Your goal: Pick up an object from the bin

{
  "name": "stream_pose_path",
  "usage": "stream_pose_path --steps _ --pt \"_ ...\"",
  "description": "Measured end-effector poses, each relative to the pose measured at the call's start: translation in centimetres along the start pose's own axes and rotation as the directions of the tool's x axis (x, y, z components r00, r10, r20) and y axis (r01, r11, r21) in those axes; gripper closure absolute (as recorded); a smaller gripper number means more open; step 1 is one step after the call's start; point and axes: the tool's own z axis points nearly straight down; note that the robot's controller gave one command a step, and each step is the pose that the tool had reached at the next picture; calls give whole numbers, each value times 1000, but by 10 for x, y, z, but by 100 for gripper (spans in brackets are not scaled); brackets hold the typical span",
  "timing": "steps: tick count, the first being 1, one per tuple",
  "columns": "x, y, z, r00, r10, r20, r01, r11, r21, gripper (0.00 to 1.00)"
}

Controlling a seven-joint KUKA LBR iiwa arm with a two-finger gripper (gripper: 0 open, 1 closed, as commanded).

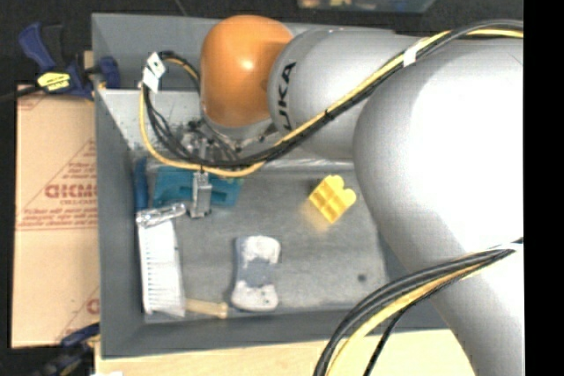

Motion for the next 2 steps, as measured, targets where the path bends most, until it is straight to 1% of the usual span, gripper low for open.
stream_pose_path --steps 1,2 --pt "12 11 12 960 281 5 -281 960 -3 0" --pt "16 12 43 951 309 0 -309 951 0 0"
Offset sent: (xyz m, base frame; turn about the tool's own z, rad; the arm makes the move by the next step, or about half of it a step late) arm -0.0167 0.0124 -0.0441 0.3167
